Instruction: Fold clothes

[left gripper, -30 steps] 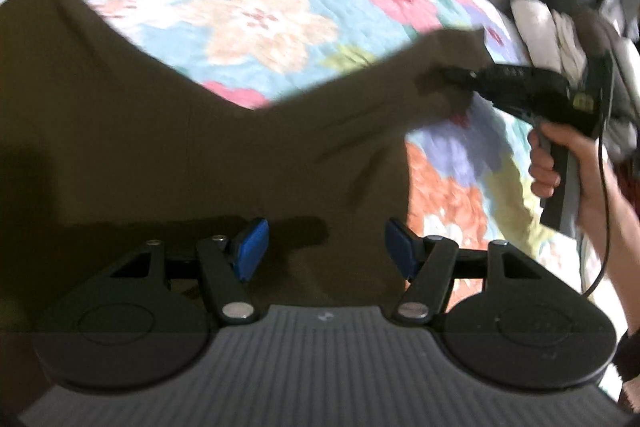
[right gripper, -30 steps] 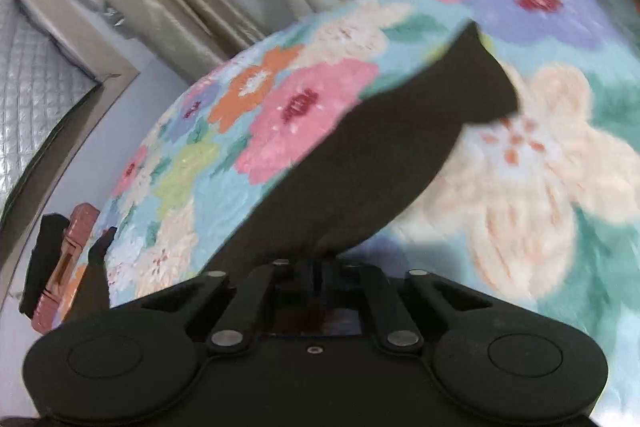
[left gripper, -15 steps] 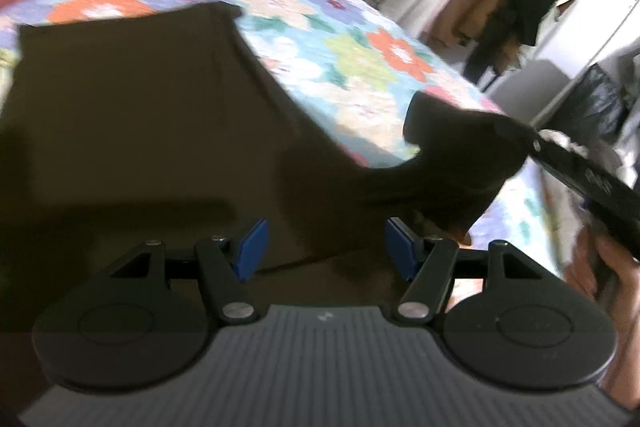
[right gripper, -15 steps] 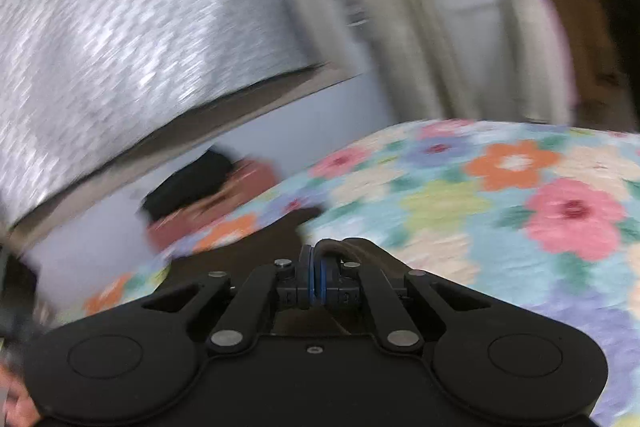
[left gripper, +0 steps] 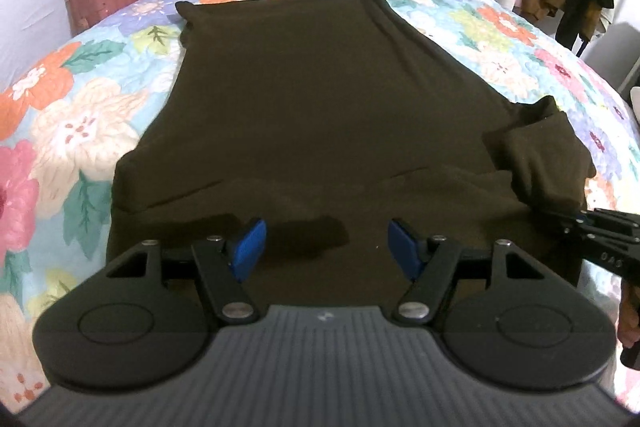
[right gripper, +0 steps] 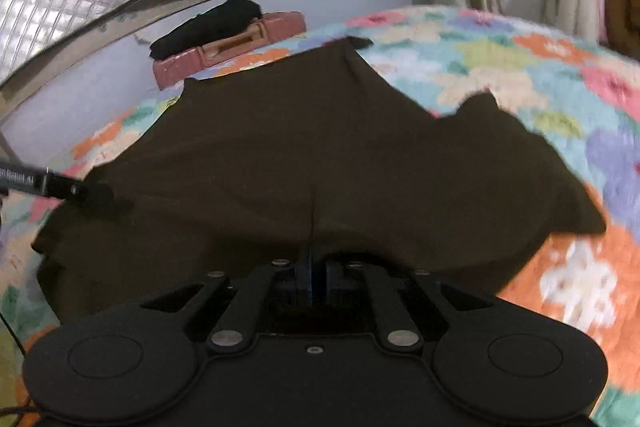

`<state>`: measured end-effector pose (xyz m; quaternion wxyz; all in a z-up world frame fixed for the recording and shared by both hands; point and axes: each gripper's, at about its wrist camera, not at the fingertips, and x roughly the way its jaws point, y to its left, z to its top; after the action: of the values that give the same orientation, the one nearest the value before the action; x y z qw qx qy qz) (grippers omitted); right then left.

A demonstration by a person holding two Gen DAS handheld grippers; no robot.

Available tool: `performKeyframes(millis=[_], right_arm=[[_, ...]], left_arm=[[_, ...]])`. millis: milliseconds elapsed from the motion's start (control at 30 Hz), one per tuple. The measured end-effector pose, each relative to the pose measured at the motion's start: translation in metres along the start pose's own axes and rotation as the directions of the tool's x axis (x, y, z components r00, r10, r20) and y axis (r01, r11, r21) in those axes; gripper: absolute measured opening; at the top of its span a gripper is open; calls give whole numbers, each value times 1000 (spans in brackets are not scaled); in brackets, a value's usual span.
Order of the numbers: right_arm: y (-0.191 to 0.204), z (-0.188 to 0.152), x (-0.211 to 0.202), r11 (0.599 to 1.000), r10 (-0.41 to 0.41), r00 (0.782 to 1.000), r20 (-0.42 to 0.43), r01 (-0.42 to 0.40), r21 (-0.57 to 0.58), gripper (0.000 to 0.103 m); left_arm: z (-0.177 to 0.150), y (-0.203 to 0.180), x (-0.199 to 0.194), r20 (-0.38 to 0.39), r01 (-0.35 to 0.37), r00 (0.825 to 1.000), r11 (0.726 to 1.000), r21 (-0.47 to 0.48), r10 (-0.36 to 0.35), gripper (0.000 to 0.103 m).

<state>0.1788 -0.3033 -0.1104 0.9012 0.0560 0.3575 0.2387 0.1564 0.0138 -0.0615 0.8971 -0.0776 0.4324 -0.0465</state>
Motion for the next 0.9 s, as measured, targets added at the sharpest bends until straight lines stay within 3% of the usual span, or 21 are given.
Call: performKeyframes(millis=[133,200,300,433,500,600,633,700,733,767,900], right_arm=[[-18,-1,-20,987,31,999,42,-37,155,33],[-31,-2,-31,971,32,997,69,-47,233,37],[-56,-3,-41,933,12,994,111,-51,356,45],[-98,-11,-41,830,-119,980,160,9,558,66],[-127,-18,-42,739,-204,963,176,33,672,66],[-157,-22,-38,663,-184,960,213,-39,748,66],[-159,-20,-35,669,-178,961,210,-38,742,65],[-153,-10,-28,724,-197,963,182,18,690,47],[-148,-6,-25,742,-209,962,174,40,669,25],[-145,-5,-25,751,-216,959,183,44,659,17],[-124,4,-41,803,-266,929,256,67,592,14]], left_arm=[[-6,2,4,27,22,999,998,-51,-20,67],[-12,9,0,82,-9,997,997,-70,15,67],[-13,18,1,89,14,996,997,-70,-8,67],[-13,25,5,81,33,996,994,-99,-25,67],[-14,27,9,66,57,997,992,-113,-50,67],[-18,24,15,50,57,997,995,-87,-53,67],[-18,22,16,45,56,998,996,-74,-53,67],[-19,20,17,44,58,997,997,-56,-55,67],[-19,19,17,45,62,997,997,-50,-60,67],[-18,18,17,44,70,997,996,-47,-68,67],[-19,15,14,57,76,996,997,-29,-75,67]])
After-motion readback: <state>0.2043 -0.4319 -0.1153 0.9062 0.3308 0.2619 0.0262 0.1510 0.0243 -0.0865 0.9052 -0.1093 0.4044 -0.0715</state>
